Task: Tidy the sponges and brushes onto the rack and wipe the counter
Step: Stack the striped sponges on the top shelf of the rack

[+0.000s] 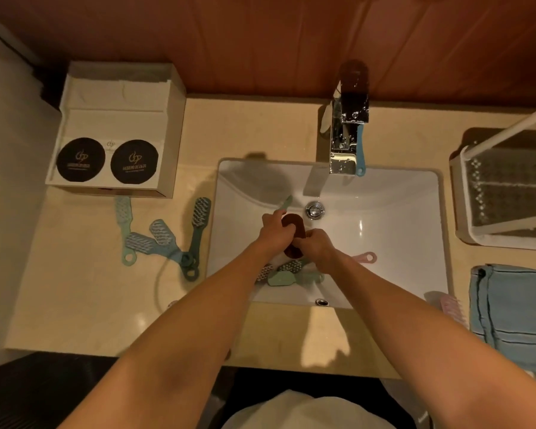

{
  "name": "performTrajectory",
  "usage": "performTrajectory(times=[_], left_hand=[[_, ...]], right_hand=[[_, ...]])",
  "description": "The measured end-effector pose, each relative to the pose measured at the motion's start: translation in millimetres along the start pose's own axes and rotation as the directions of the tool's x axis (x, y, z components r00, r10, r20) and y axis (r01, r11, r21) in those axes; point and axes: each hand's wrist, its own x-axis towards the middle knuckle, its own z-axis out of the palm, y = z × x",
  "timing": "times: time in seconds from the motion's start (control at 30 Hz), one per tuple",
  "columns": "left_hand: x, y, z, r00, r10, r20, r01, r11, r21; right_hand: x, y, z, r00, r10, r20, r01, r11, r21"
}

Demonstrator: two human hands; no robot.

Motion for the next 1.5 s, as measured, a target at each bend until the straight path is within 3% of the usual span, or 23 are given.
performTrajectory(times=[0.1, 0.2, 0.27, 0.3, 0.4, 0.5, 0.6, 0.73, 0.83, 0.97, 1.1, 1.37, 1.5], left_hand=[[-10.3, 13.8, -0.3, 1.0, -0.022, -0.019, 0.021, 0.998, -0.055], [-24.3, 29.5, -1.3, 0.998, -0.002, -0.063, -0.006, 0.992, -0.13], [-34.6, 41.4, -1.4, 0.996, 0.003, -0.092, -0.013, 0.993, -0.117], [-38.4, 46.6, -1.3, 0.994, 0.0, -0.108, -0.008, 0.997, -0.076], [-56.7, 64.1, -3.4, 0.99, -0.08, -0.117, 0.089, 0.993, 0.076], [-79.2, 88.0, -3.0, 0.99, -0.139, -0.017, 0.139, 0.99, -0.014], [-90.1, 102.8, -0.4, 0.996, -0.092, -0.015, 0.09, 0.993, -0.081], [-100.0, 118.2, 4.4, 0.997, -0.02, -0.08, 0.019, 1.0, -0.013], [-107.4, 128.5, 18.2, 0.986, 0.099, -0.136, -0.102, 0.995, -0.015], [-127.3, 144.7, 42.4, 0.923, 0.31, -0.229, -0.321, 0.947, -0.011], [-140.8, 161.3, 57.1, 0.862, 0.431, -0.266, -0.434, 0.899, 0.05], [-164.3, 202.5, 67.3, 0.773, 0.527, -0.352, -0.53, 0.843, 0.097], [-189.3, 225.9, 61.8, 0.758, 0.482, -0.439, -0.448, 0.875, 0.185]], right_hand=[[-12.5, -10.9, -11.5, 0.995, -0.04, -0.088, 0.031, 0.994, -0.108], [-29.6, -16.4, -26.2, 0.927, -0.33, -0.18, 0.28, 0.925, -0.257], [-36.9, -10.3, -38.6, 0.822, -0.55, -0.151, 0.493, 0.818, -0.295], [-43.2, -9.6, -47.3, 0.798, -0.592, -0.113, 0.546, 0.79, -0.28], [-69.2, -15.4, -72.0, 0.765, -0.644, -0.018, 0.617, 0.741, -0.266], [-82.3, -16.7, -93.2, 0.685, -0.729, 0.016, 0.681, 0.632, -0.369], [-91.1, -13.4, -115.2, 0.656, -0.754, 0.033, 0.691, 0.582, -0.428], [-103.8, -9.9, -143.9, 0.655, -0.754, 0.052, 0.685, 0.562, -0.463], [-117.1, -12.0, -159.4, 0.684, -0.729, 0.04, 0.667, 0.601, -0.44], [-141.8, -20.3, -186.8, 0.664, -0.747, -0.031, 0.699, 0.636, -0.327], [-162.5, -29.7, -209.2, 0.668, -0.744, -0.019, 0.722, 0.654, -0.225], [-185.8, -41.6, -251.1, 0.615, -0.788, 0.007, 0.764, 0.595, -0.25], [-194.0, -48.2, -281.9, 0.535, -0.843, -0.047, 0.773, 0.512, -0.375]])
